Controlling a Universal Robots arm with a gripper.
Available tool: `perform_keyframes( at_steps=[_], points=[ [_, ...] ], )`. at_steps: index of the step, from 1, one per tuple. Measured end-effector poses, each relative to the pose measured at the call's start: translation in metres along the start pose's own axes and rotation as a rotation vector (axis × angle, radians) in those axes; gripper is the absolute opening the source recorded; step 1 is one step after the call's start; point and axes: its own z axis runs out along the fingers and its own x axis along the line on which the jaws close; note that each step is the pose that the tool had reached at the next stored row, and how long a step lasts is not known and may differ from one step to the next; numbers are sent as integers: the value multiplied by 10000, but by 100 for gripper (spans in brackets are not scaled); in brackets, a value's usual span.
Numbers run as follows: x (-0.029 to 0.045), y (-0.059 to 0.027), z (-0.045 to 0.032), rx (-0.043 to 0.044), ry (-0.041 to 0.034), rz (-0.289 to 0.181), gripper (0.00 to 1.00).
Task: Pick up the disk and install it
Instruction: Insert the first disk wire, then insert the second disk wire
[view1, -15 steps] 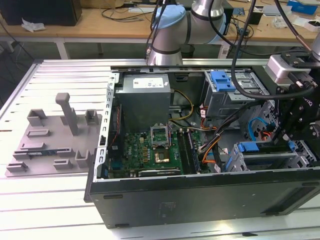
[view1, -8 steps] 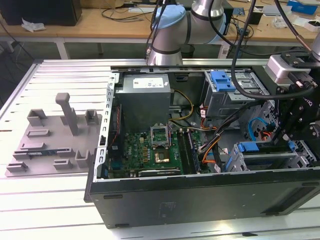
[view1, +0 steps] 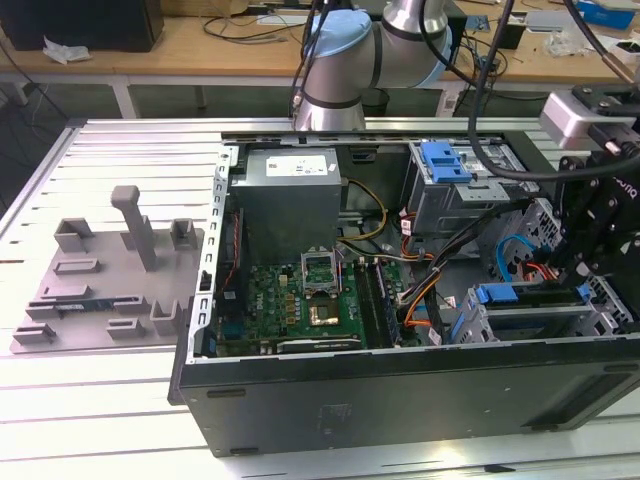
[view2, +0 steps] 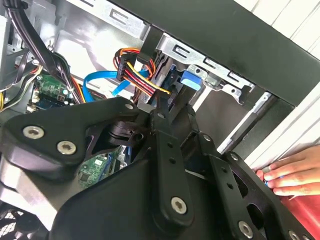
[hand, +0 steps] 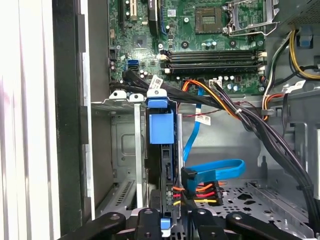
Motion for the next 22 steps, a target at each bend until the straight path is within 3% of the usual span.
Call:
perform_keyframes(
  at_steps=[17,21,22],
  points=[
    [-2,1,-20,-6,5,8,30],
    [-90,-9,-27,-71,90,-6,30],
    [-93,-18,-50,-149,138,-20,30]
  ],
)
